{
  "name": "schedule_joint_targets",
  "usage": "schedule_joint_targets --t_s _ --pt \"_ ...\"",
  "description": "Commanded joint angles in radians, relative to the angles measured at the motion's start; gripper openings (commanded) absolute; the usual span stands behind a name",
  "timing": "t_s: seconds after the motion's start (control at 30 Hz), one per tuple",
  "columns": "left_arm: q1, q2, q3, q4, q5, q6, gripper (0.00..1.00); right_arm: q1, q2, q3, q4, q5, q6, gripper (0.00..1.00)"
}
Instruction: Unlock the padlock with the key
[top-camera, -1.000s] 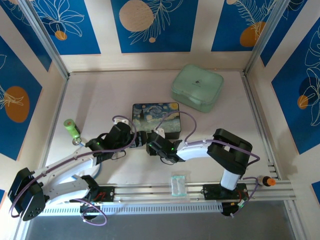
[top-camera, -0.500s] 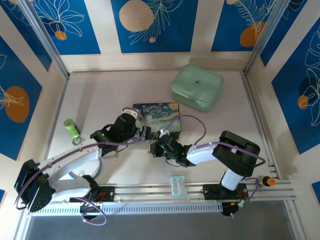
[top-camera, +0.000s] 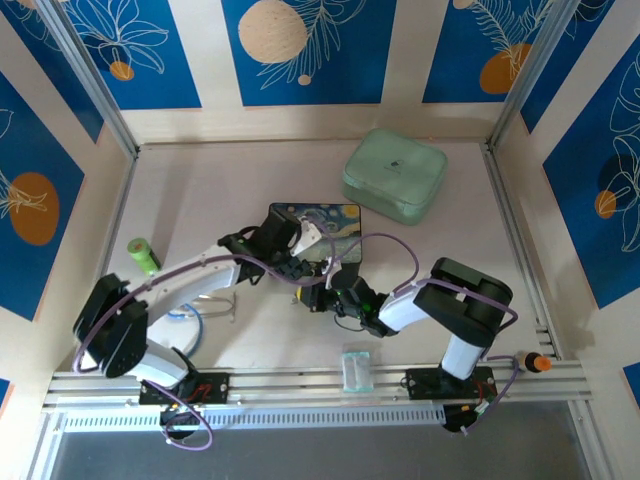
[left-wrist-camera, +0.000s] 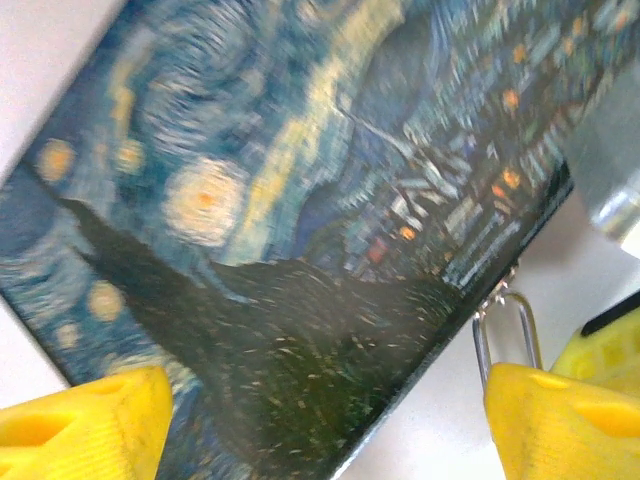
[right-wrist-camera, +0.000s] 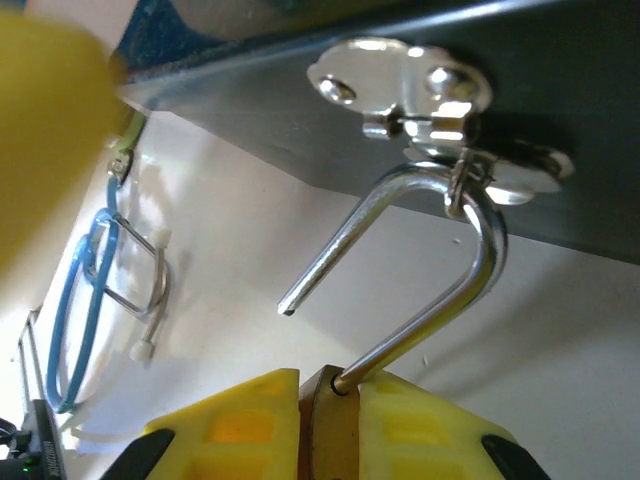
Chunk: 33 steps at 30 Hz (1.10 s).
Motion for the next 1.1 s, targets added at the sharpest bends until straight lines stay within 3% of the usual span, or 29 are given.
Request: schedule_joint_targets --t_s 0.0,0.1,0.2,0.33,0.47,0.77,1.07 --pt "0.005 0.074 0.038 -0.057 0.003 0.122 0.8 -0.023 0.086 -0.071 -0.102 -0.076 0.186 0.15" --pt "0.004 0.104 0.027 -0.036 -0.024 0.123 0.77 -0.025 0.09 -0.093 -0.077 -0.061 0.204 0.14" --pt "0.004 0.111 0.013 -0.014 -0.045 0.122 0.69 -0.022 0.086 -0.097 -0.076 -0.048 0.2 0.15" --pt "0.004 0.151 0.022 -0.048 -0.058 0.125 0.5 -0.027 0.067 -0.113 -0.083 -0.023 0.217 0.15" --pt "0.001 0.146 -0.012 -0.026 -0.063 0.114 0.4 -0.032 0.051 -0.152 -0.059 0.017 0.244 0.15" --pt "-0.047 0.172 -0.033 -0.034 -0.079 0.093 0.39 -0.035 0.144 -0.145 0.156 0.012 0.304 0.14" --pt "-0.075 0.188 -0.027 -0.077 -0.078 0.077 0.35 -0.024 0.204 -0.147 0.333 0.11 0.412 0.12"
